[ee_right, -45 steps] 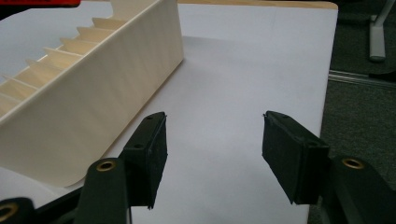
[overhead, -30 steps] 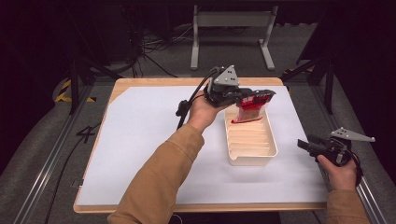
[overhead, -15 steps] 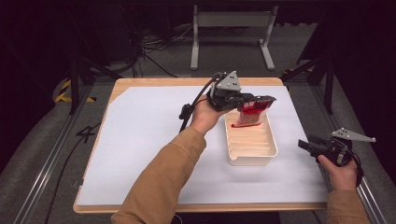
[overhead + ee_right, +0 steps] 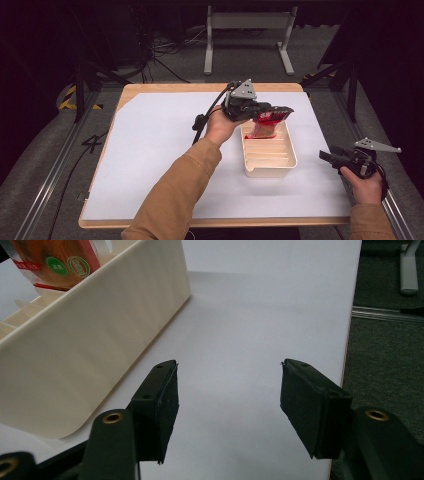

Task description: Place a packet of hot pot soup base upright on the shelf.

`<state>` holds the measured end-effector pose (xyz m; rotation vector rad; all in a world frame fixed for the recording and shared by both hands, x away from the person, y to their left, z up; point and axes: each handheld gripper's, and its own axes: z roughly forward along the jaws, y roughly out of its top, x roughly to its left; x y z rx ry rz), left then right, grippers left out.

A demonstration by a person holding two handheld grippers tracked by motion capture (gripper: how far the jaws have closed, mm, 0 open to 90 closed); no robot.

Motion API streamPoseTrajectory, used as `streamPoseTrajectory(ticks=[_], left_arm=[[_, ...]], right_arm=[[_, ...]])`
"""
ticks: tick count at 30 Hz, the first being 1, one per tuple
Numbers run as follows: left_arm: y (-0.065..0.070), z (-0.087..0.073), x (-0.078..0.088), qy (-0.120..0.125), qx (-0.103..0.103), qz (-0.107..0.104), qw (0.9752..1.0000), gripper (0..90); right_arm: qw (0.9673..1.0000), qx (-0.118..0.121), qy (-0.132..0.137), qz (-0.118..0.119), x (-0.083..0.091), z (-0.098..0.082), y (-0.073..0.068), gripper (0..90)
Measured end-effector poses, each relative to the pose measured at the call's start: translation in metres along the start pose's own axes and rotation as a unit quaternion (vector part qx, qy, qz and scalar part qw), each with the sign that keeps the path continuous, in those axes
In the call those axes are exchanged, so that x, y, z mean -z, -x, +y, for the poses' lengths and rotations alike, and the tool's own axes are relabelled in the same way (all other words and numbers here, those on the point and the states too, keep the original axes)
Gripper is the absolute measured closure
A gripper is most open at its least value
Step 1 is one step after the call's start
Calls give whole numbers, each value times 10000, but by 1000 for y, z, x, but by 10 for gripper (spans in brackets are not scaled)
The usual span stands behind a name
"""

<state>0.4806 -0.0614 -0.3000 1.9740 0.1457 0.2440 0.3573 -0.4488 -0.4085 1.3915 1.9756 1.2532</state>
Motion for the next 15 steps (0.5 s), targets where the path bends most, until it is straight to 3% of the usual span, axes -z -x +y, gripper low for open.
streamPoseTrajectory(ticks=[8, 15], left_arm=[[-2, -6, -3, 99, 188, -78, 9997, 891], [-6, -13, -5, 234, 565, -249, 9978, 891]], right_arm=[[10000, -13, -10, -2, 0, 0, 0, 400], [10000, -39, -35, 22, -1, 0, 0, 399]])
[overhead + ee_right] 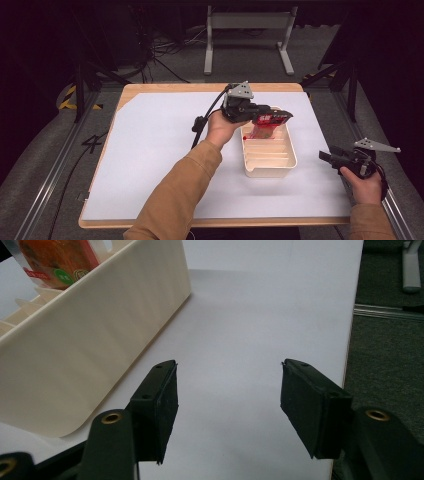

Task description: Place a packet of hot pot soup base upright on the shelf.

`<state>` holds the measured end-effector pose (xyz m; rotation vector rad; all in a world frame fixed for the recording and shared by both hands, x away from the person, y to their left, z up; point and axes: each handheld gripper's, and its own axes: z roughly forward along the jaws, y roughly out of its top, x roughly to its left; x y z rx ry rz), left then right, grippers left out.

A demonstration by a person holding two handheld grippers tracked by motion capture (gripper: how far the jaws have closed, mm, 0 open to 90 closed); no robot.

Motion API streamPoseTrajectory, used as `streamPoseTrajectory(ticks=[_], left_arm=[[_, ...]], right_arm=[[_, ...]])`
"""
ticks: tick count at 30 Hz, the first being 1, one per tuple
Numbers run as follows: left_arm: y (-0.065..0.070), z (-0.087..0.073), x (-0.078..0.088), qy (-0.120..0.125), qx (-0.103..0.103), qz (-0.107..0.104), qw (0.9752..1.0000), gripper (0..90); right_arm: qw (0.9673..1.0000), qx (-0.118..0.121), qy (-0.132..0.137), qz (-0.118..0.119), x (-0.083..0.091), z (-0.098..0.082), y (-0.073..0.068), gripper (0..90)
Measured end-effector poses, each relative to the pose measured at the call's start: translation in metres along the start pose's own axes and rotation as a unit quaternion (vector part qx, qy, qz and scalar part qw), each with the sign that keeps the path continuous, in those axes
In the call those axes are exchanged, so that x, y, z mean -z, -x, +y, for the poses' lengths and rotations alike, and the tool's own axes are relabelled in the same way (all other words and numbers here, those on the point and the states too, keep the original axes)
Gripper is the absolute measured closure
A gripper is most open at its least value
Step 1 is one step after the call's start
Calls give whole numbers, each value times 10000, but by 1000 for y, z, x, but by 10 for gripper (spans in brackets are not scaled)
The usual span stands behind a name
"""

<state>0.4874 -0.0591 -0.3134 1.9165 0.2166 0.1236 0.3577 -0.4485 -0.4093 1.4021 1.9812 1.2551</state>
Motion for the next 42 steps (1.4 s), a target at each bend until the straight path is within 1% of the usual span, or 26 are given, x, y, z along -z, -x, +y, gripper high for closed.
streamPoseTrajectory(ticks=[1, 10, 14, 15, 19, 21, 22, 25, 27, 32, 33, 34, 37, 40, 42], left_arm=[[0, 0, 0, -12, 49, -29, 10000, 891], [-2, -6, -3, -15, 219, -145, 9997, 889], [-3, -7, -5, -119, 294, -202, 9993, 886], [-3, -8, -6, -166, 392, -223, 9988, 883], [-6, -10, -8, -344, 678, -299, 9967, 874], [-8, -11, -8, -435, 770, -350, 9955, 867], [-8, -12, -8, -450, 791, -344, 9953, 864], [-9, -15, -6, -408, 870, -378, 9947, 855], [-10, -16, -5, -428, 862, -384, 9946, 852], [-11, -19, -5, -539, 937, -369, 9935, 826], [-11, -19, -5, -616, 962, -360, 9928, 826], [-11, -20, -5, -660, 945, -349, 9927, 818], [-10, -21, -3, -639, 965, -351, 9927, 802], [-10, -20, -2, -638, 915, -316, 9933, 778], [-9, -20, -2, -649, 897, -273, 9935, 730]], right_arm=[[10000, 0, -1, 2, 0, 0, 0, 399], [10000, 3, -22, 6, 0, 0, 0, 399], [10000, 1, -24, 8, -1, 0, 0, 398], [10000, 2, -26, 11, -1, 0, 0, 398], [10000, 2, -47, 21, -2, -1, 0, 394], [10000, -6, -65, 30, -2, 0, 0, 393], [10000, 2, -73, 33, -2, 0, 0, 392], [10000, -3, -81, 41, -3, -1, -1, 391], [9999, -12, -94, 42, -3, -1, -1, 390], [9999, -2, -97, 45, -4, 0, -1, 387], [9999, -4, -100, 48, -4, 0, -1, 387], [9999, -10, -107, 45, -4, -1, -2, 386], [9999, -10, -101, 44, -4, 0, -1, 383], [9999, -14, -97, 47, -4, 0, -2, 382], [9999, -8, -108, 52, -5, 0, -2, 380]])
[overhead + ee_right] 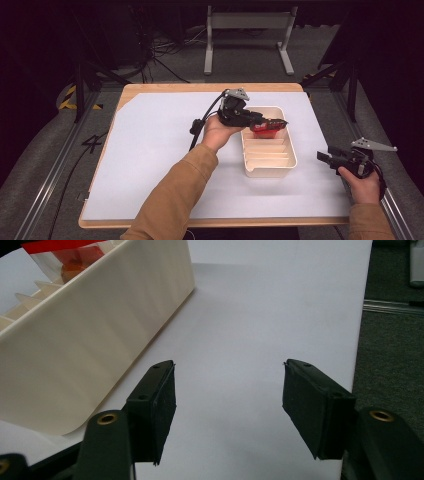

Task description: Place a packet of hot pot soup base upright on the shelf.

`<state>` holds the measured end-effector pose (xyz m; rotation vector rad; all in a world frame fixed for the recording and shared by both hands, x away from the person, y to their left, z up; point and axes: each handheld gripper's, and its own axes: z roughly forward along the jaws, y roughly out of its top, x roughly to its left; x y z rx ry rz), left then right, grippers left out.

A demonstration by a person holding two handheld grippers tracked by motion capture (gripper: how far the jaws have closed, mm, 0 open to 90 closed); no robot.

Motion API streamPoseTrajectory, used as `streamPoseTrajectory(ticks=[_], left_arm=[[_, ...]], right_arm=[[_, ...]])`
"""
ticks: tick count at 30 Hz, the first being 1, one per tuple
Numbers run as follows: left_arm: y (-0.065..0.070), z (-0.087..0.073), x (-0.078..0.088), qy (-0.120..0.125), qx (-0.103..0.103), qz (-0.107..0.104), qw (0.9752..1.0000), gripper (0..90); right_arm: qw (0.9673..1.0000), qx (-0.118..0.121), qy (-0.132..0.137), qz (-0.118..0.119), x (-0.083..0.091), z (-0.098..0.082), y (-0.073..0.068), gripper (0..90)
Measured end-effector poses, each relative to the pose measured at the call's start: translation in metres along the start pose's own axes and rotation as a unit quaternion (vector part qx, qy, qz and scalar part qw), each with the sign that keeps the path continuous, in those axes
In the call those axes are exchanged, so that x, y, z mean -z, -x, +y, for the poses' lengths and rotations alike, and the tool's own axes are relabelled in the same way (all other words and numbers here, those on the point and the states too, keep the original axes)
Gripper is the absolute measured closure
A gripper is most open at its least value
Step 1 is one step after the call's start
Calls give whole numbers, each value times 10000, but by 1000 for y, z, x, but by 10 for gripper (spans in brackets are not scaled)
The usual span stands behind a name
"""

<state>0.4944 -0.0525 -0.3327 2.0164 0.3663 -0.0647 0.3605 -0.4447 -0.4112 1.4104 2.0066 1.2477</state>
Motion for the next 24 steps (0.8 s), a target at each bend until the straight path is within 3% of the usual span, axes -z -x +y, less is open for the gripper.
streamPoseTrajectory(ticks=[3, 8, 13, 18, 22, 24], left_arm=[[1, 0, 1, 48, 31, 2, 10000, 668], [1, 2, 5, 315, 342, -182, 9988, 429], [7, 4, 11, 350, 119, -17, 9993, 319], [16, 7, 25, 584, 78, 43, 9983, 238], [27, 5, 39, 478, -78, 454, 9978, 141], [29, 4, 43, 482, -106, 495, 9976, 135]], right_arm=[[10000, -2, -9, 8, -1, 1, -1, 380], [10000, 53, -9, 23, -3, 2, -2, 378], [10000, 58, -49, 48, -7, 5, -6, 378], [9998, 172, -16, 122, -14, 12, -11, 376], [9994, 270, -42, 191, -22, 20, -17, 375], [9992, 332, -41, 200, -24, 23, -18, 375]])
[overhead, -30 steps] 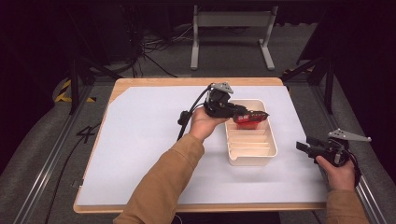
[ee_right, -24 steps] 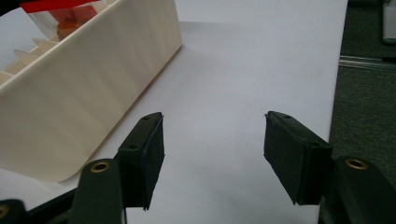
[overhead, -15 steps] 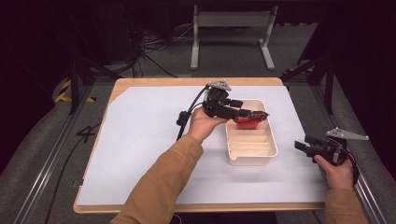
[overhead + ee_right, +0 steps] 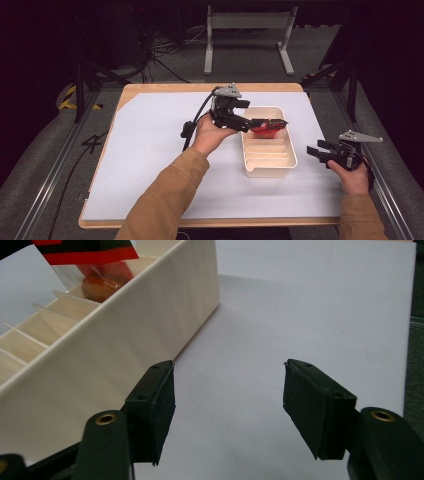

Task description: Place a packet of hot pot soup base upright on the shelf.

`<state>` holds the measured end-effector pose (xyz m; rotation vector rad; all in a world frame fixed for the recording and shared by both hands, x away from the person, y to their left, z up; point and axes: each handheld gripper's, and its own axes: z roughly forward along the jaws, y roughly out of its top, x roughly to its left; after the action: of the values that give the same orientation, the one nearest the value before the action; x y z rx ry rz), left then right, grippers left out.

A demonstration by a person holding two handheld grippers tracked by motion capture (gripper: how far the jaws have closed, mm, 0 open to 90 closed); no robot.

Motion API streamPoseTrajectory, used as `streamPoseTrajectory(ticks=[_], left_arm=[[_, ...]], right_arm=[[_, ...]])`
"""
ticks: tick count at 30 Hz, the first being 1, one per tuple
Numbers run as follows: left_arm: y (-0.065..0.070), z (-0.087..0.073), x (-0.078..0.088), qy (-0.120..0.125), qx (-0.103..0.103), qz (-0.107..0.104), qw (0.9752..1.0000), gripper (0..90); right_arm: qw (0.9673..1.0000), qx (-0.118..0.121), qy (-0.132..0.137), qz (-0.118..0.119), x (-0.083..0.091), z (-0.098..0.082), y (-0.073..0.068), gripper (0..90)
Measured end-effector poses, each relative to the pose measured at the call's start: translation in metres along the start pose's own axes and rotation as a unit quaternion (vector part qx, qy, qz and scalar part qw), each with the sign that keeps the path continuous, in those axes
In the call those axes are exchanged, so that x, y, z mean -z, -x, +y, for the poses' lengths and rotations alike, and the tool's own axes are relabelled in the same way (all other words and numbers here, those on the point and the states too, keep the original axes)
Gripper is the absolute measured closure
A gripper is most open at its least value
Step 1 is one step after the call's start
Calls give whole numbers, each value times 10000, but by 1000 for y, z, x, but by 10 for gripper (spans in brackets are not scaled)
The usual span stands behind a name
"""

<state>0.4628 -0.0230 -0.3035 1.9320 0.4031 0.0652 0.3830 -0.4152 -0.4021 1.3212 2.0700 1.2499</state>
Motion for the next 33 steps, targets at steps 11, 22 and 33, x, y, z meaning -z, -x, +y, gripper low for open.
streamPoseTrajectory(ticks=[11, 22, 33], left_arm=[[4, -13, 51, 203, 160, 340, 9991, 49], [0, -27, 94, 359, 187, 583, 9975, 27], [7, -46, 131, 293, 49, 972, 9948, 27]], right_arm=[[9996, 151, 29, 218, -13, 19, -9, 371], [9993, 257, -2, 267, -15, 21, -13, 363], [9993, 228, 20, 280, -11, 20, -13, 353]])
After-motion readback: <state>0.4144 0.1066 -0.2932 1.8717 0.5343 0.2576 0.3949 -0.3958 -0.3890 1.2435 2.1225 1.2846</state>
